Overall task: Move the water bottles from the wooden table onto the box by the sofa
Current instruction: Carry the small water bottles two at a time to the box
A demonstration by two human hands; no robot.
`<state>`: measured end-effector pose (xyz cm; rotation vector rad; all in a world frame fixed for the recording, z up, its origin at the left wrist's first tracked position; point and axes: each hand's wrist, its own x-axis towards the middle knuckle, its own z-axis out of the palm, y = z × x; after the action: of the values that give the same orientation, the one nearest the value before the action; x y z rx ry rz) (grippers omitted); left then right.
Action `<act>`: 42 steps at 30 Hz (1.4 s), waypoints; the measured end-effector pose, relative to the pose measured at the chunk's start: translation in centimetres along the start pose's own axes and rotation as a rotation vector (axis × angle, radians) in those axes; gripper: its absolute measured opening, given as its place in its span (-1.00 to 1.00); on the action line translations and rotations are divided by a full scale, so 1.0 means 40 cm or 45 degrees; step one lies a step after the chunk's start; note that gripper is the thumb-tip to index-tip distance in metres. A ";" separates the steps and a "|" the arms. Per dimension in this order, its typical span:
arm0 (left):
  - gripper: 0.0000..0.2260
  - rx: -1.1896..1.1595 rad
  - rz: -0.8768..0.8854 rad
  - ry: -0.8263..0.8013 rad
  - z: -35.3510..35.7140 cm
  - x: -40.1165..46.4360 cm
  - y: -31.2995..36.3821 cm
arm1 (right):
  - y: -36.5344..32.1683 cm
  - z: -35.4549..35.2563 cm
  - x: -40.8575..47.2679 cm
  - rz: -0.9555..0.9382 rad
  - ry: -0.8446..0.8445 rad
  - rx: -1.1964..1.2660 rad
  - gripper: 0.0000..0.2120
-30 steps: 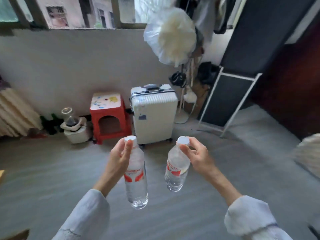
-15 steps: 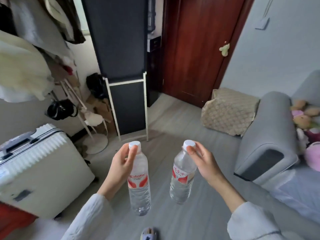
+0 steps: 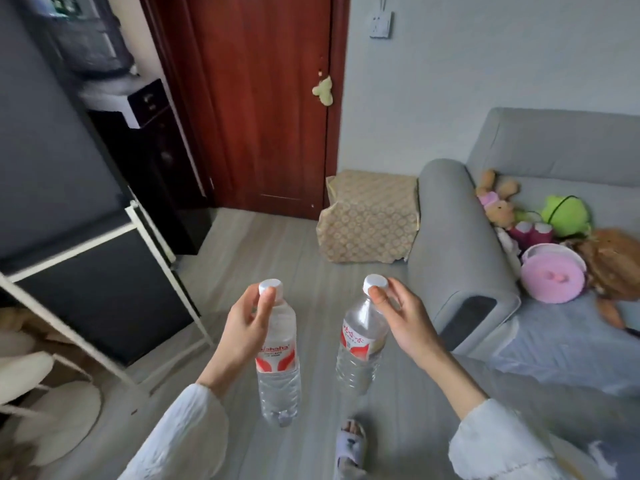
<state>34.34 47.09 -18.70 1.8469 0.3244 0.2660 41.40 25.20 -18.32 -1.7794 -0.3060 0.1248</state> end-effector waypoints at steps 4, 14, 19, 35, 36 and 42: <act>-0.68 -0.036 0.002 -0.031 0.108 0.232 0.022 | 0.052 -0.069 0.232 0.027 -0.005 -0.021 -0.87; -0.63 -0.006 0.061 -0.013 0.299 0.766 0.118 | 0.082 -0.242 0.764 0.019 0.016 -0.098 -0.81; -0.65 0.032 0.075 -0.073 0.366 1.012 0.115 | 0.130 -0.282 1.009 -0.004 0.062 -0.213 -0.83; -0.70 0.382 0.095 -0.237 0.575 1.939 0.094 | 0.293 -0.334 1.860 0.093 0.154 -0.705 -0.62; -0.70 0.416 0.065 -0.259 0.593 1.988 0.093 | 0.305 -0.338 1.910 0.103 0.131 -0.739 -0.61; -0.74 0.606 -0.065 -0.329 0.719 2.276 0.061 | 0.408 -0.394 2.229 0.219 0.043 -0.759 -0.63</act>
<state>129.56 52.90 -23.13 2.3067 0.2686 -0.0975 133.05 31.40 -23.32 -2.3972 -0.1725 0.1339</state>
